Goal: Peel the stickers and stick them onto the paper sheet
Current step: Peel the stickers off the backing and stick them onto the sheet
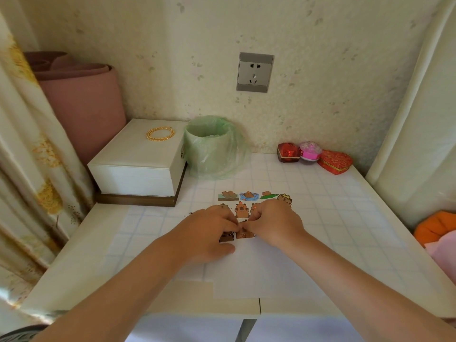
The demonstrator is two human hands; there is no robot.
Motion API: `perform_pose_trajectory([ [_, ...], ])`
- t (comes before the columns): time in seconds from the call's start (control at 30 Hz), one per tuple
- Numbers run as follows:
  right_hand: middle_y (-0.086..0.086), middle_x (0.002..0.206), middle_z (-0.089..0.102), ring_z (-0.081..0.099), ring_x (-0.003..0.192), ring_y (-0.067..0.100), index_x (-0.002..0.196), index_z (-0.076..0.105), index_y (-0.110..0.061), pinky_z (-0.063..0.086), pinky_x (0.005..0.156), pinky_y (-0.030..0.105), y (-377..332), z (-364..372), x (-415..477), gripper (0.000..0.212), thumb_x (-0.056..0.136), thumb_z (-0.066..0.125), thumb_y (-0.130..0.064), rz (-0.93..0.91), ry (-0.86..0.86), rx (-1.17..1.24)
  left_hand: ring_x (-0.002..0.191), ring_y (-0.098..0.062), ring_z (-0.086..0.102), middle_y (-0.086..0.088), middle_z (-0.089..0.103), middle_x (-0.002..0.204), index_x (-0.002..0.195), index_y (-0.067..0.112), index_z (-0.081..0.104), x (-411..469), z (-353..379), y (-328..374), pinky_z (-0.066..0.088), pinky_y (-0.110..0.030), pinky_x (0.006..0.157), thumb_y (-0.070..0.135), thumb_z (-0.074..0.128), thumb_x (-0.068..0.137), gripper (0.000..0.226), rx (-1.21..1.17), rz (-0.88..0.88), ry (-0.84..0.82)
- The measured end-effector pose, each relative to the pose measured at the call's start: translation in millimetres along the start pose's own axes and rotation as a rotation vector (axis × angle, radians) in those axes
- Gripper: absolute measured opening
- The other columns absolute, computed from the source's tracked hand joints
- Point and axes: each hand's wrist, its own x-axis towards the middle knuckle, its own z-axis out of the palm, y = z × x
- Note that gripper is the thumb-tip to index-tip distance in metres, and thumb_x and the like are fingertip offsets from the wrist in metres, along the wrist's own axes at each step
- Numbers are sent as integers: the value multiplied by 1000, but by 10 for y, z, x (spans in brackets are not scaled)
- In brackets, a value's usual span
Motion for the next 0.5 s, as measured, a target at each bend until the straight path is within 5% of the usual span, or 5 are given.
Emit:
perform_pose_trajectory([
  [0.13,-5,81,72,67,78,14,79,75,-26,43,58,24,-16,-12,-18,27,82,68,-52,-45,65,-186,129,-7,39,18,47,139,137,35,57,-38,1,46,43,-31,98,37,60,92,46,70,12,-26],
  [0.3,-7,68,59,58,67,13,70,62,-24,34,51,24,34,-13,-59,47,78,62,-70,-76,150,-296,134,-8,34,18,42,145,142,33,48,-95,30,142,43,-32,102,38,51,97,46,127,-16,-8],
  [0.5,-10,119,64,61,111,14,117,69,-35,51,79,29,255,51,-185,28,93,58,-48,-381,198,-239,132,-10,34,16,41,143,146,47,35,-188,62,224,39,-29,98,38,48,98,51,130,1,58],
])
